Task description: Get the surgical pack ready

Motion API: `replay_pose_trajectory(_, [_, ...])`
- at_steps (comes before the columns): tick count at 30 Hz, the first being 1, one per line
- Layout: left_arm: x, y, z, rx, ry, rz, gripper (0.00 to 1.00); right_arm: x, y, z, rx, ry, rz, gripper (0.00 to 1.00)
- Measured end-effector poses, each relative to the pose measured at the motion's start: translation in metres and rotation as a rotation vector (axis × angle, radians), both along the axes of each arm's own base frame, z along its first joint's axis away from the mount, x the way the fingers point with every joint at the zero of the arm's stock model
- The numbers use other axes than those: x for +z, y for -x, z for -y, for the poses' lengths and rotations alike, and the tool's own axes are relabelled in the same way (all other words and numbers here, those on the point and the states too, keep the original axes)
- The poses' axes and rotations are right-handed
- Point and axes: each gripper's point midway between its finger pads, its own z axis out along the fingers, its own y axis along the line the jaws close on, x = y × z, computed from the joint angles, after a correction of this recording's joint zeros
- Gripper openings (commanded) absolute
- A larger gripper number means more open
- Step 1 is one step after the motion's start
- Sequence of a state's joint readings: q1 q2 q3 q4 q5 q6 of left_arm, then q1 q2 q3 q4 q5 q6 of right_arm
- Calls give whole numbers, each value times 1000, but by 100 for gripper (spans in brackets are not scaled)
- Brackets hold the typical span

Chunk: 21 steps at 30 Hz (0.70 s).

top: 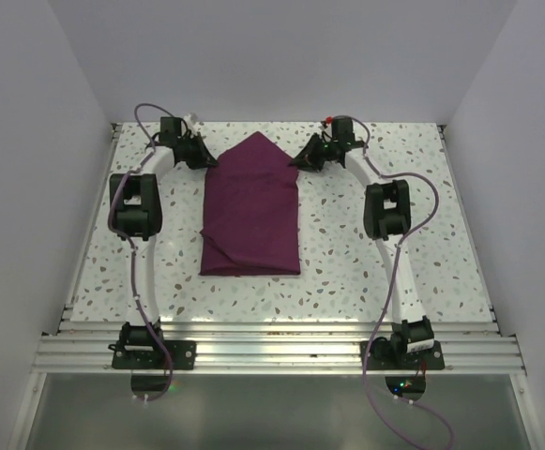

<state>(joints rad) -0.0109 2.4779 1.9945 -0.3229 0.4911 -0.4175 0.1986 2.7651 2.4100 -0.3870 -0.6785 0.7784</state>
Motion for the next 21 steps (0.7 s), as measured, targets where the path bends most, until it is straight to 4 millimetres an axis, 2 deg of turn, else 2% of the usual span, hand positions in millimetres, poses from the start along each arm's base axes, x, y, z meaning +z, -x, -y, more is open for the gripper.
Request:
replay_pose_trajectory(5, [3,-1,-10,40,49,-20,0,4,-4,-7,-13,-14,3,6])
replay_pose_trajectory(9, [13,-1,-17,62,72,-20,0,19,-8,-15,-23,-41,16,2])
replay_pose_trajectory(12, [30,3,-18,68,79,-6,0,29,-11,-22,-22,-62,35,2])
replay_pose_trajectory(17, [64,19,-14,59,99,30,0,28,-5,-31,-6,-69,20,2])
replay_pose_trajectory(21, [77,34,-11,56,124,50,0,31,5,-35,21,-65,9,1])
